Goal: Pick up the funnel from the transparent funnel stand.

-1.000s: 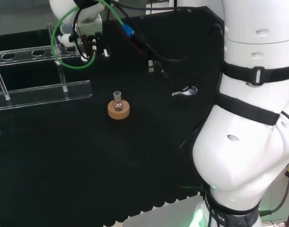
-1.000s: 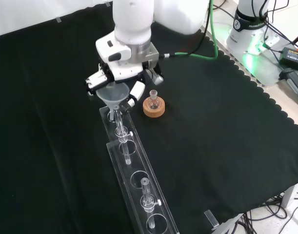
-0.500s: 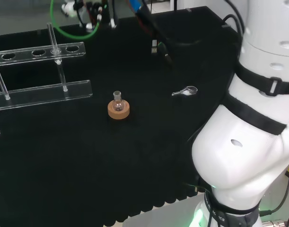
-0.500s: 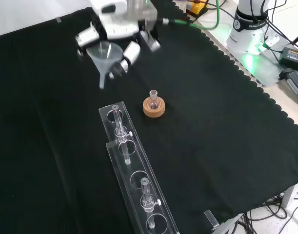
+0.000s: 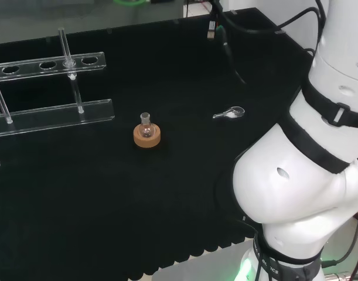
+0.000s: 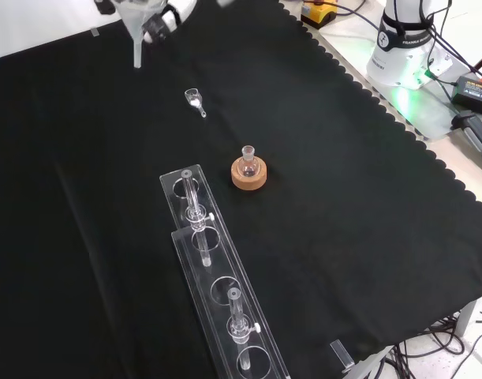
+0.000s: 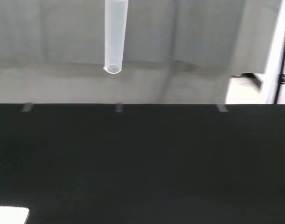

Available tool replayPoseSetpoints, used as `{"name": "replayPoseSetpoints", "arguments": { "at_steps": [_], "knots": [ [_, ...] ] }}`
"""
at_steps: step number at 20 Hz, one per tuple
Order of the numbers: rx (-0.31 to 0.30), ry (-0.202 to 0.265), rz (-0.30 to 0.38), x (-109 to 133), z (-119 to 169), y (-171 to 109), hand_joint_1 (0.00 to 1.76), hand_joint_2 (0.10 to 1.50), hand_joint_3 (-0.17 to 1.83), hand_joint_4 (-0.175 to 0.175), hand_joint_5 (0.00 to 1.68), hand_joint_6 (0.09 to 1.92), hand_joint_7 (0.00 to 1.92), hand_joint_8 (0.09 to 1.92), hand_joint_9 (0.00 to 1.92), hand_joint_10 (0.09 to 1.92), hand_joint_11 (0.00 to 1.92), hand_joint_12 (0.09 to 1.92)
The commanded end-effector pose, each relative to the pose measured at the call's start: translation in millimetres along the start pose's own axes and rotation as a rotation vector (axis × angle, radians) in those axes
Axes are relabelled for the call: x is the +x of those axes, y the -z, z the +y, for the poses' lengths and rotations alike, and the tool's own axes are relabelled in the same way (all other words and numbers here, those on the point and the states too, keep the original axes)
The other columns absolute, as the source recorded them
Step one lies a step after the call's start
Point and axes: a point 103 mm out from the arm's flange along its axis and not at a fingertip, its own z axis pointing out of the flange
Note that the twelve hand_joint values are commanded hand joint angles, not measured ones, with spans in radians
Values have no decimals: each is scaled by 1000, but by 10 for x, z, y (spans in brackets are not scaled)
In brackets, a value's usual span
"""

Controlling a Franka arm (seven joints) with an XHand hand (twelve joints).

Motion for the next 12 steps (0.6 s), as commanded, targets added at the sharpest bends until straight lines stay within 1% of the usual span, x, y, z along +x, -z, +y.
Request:
{"name": "replayPoseSetpoints", "arguments": {
  "at_steps": [1, 3, 5, 8, 11, 12],
  "knots": [
    [11, 38, 89, -141, -90, 252, 506, 1044, 287, -175, 471, 1463, 784, 1678, 1309, 1399, 1642, 1253],
    [-1, 19, 86, -236, -120, 278, 507, 1045, 287, -175, 478, 1462, 787, 1677, 1311, 1398, 1644, 1253],
    [-29, -13, 79, -383, -193, 365, 509, 1047, 286, -175, 487, 1462, 791, 1676, 1313, 1397, 1646, 1255],
    [-56, -52, 57, -593, -304, 467, 512, 1049, 285, -175, 503, 1463, 796, 1676, 1318, 1395, 1648, 1259],
    [-59, -44, 41, -671, -349, 479, 516, 1052, 284, -175, 513, 1463, 802, 1676, 1322, 1394, 1649, 1262],
    [-54, -61, 36, -707, -356, 472, 517, 1053, 284, -175, 515, 1463, 804, 1675, 1323, 1393, 1649, 1263]
  ]
}}
